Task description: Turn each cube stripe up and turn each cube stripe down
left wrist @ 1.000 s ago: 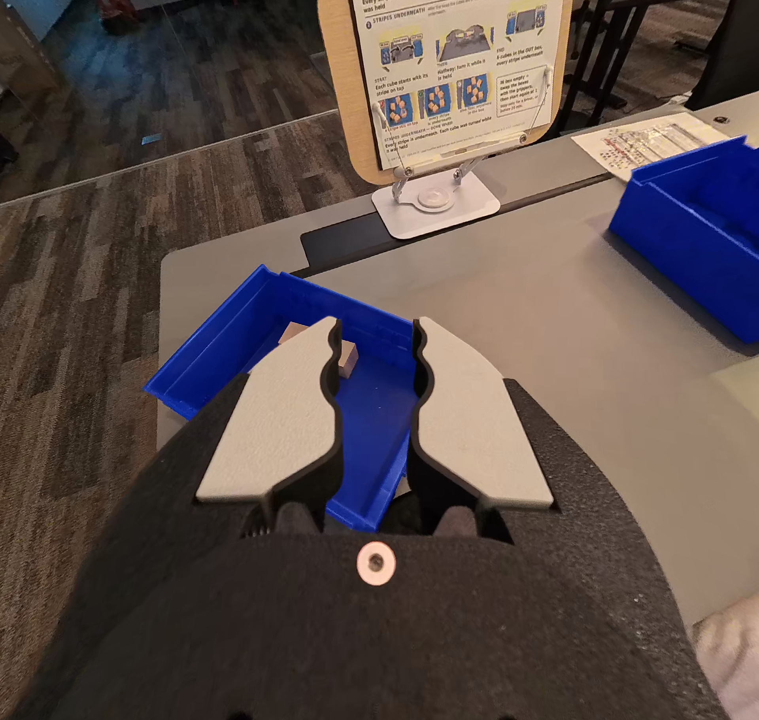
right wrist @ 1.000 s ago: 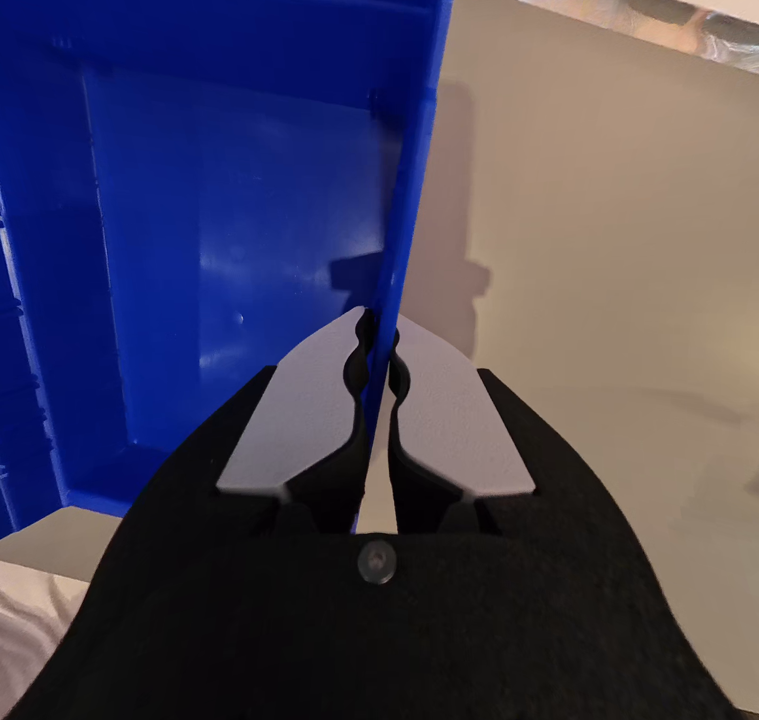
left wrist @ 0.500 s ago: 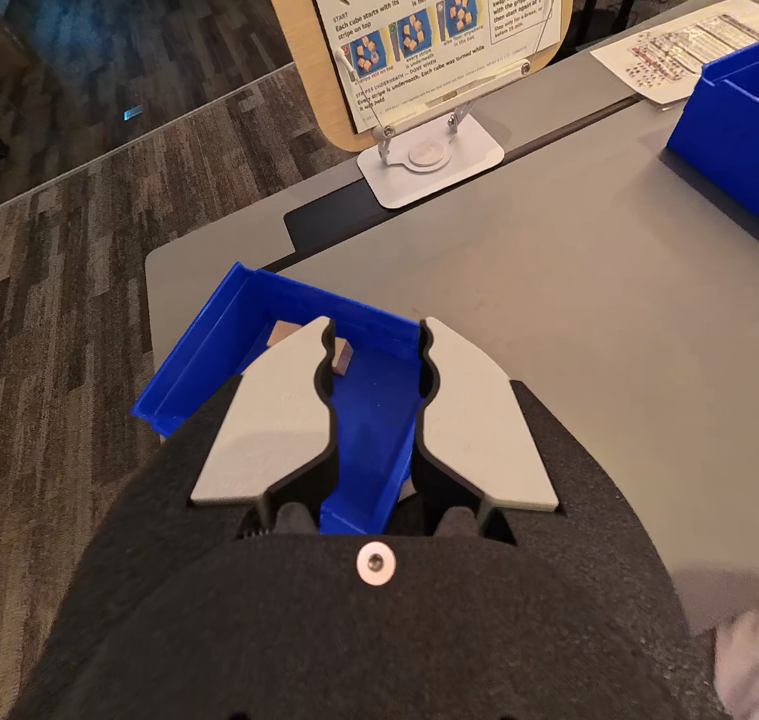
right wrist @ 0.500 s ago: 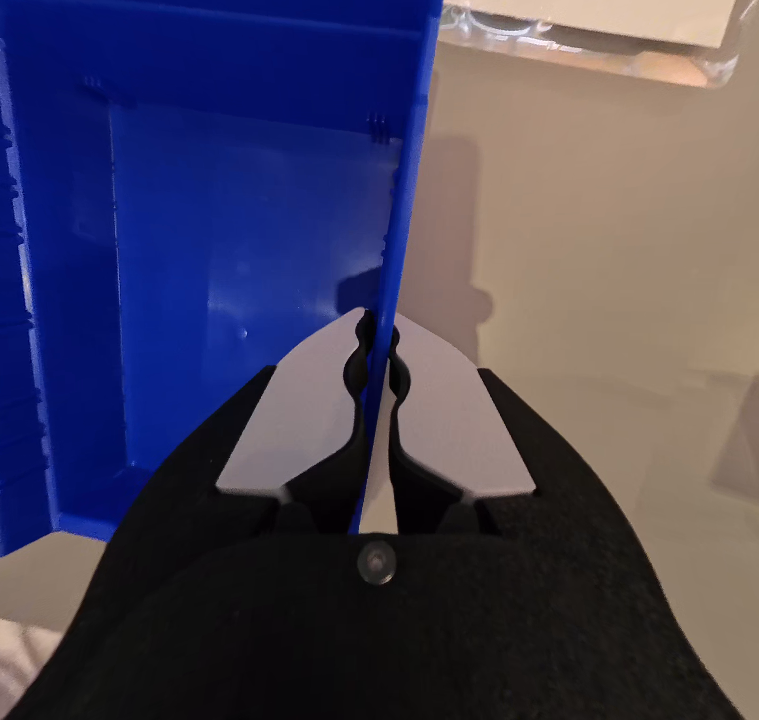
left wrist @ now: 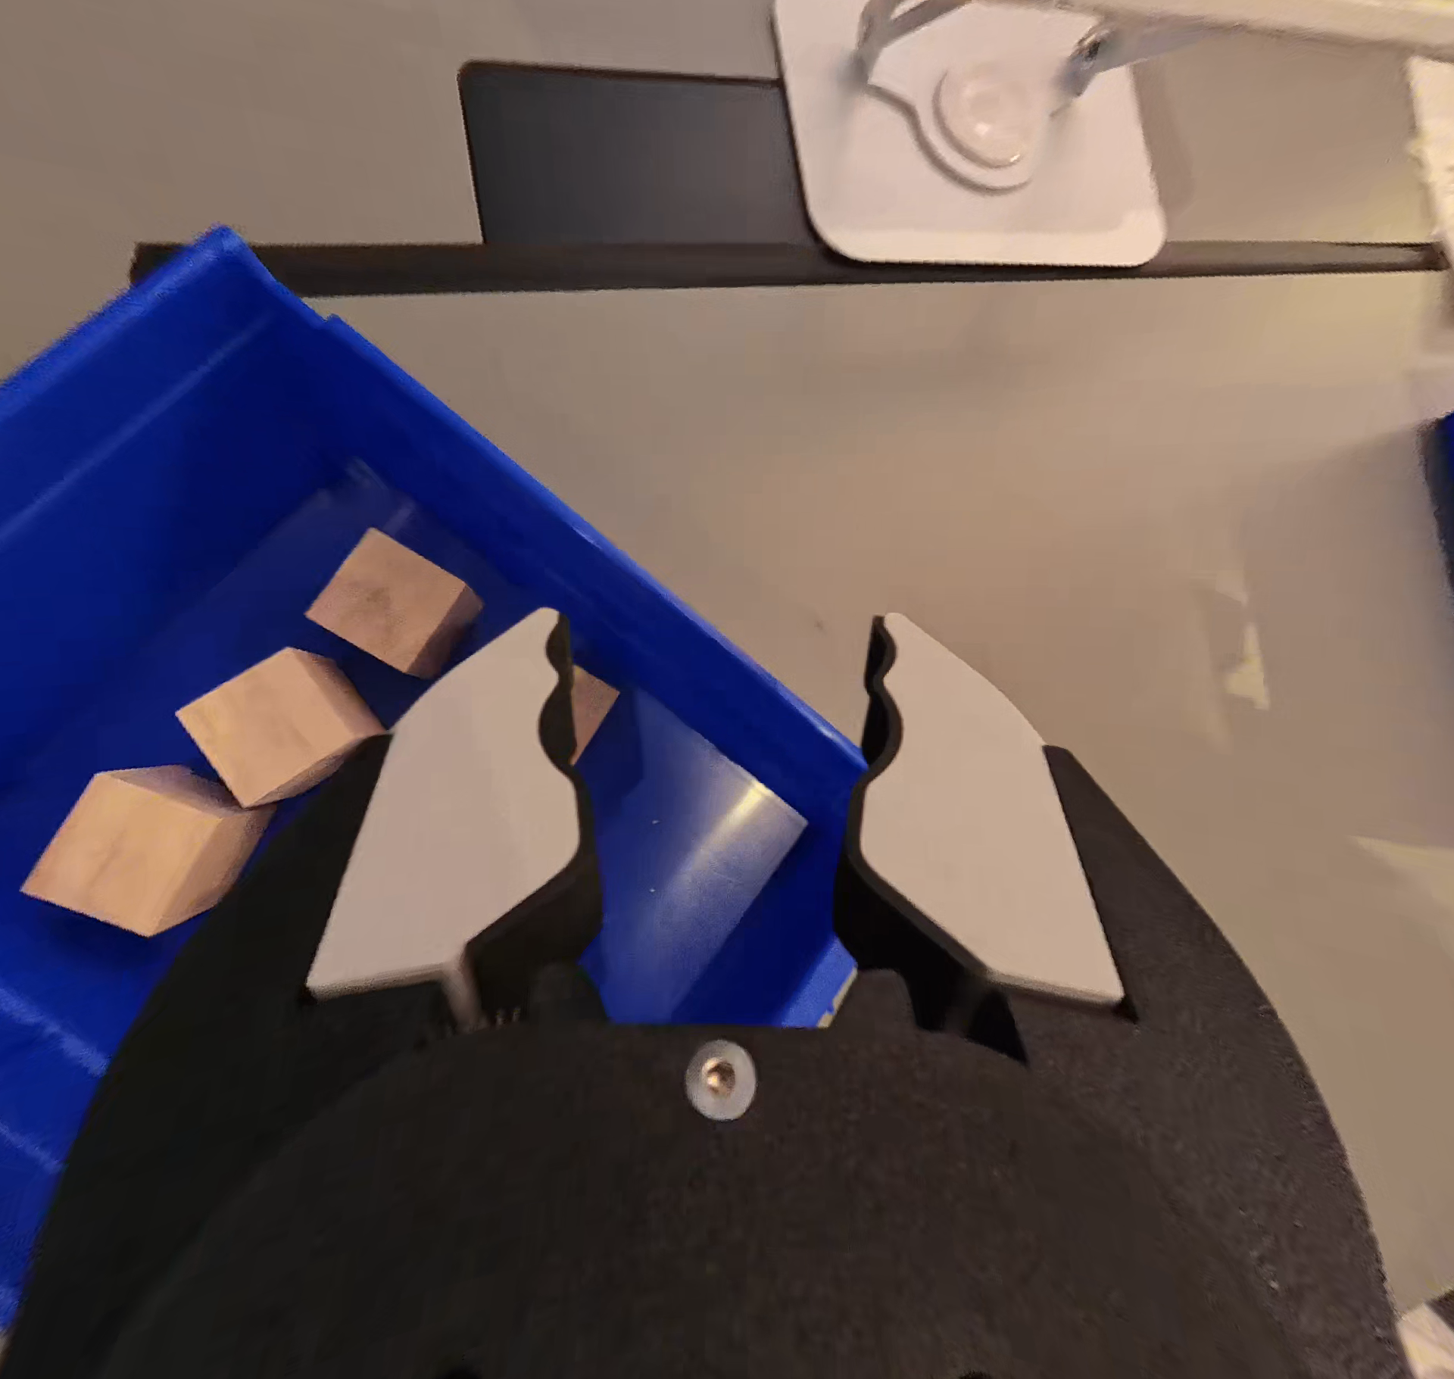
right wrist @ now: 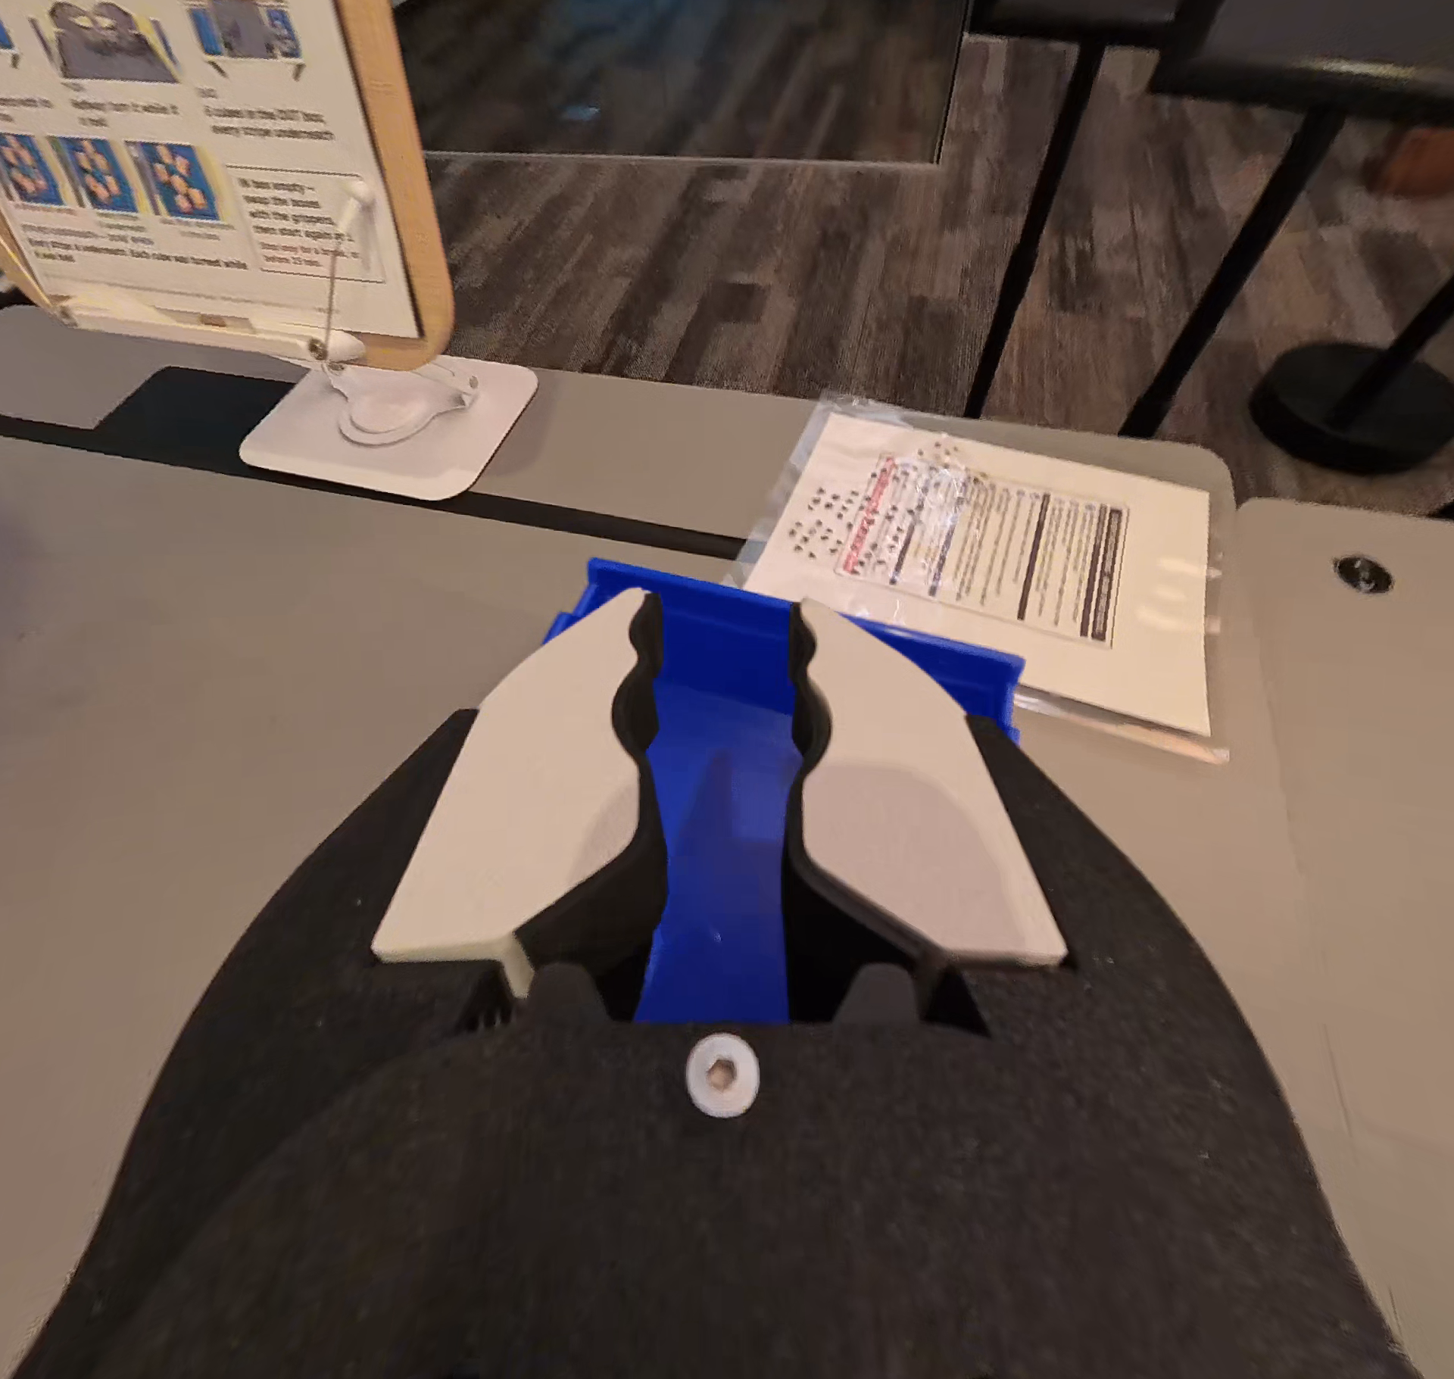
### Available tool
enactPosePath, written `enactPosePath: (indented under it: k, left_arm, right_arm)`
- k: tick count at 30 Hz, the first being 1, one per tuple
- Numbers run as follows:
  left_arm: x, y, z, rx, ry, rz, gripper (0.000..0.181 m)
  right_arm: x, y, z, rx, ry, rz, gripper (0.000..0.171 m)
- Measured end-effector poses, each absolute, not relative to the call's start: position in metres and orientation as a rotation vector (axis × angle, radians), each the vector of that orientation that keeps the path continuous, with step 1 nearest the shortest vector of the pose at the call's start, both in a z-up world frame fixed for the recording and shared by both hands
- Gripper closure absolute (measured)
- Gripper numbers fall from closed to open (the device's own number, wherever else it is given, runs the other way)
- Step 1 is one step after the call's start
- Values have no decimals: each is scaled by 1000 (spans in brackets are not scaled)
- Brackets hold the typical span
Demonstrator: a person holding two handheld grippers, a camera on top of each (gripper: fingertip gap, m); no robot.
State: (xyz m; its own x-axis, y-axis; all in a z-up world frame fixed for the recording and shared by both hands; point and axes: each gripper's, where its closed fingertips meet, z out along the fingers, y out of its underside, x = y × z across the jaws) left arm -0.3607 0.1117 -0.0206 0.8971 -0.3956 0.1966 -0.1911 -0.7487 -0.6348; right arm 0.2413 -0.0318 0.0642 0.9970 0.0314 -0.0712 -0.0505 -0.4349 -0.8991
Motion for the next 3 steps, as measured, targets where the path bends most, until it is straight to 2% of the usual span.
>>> enactPosePath:
  k: [3]
  left_arm:
    - [-350,119,-46,-2484,434,-366,103]
  right_arm:
    - [221,-25,66,-1990,-56,80,140]
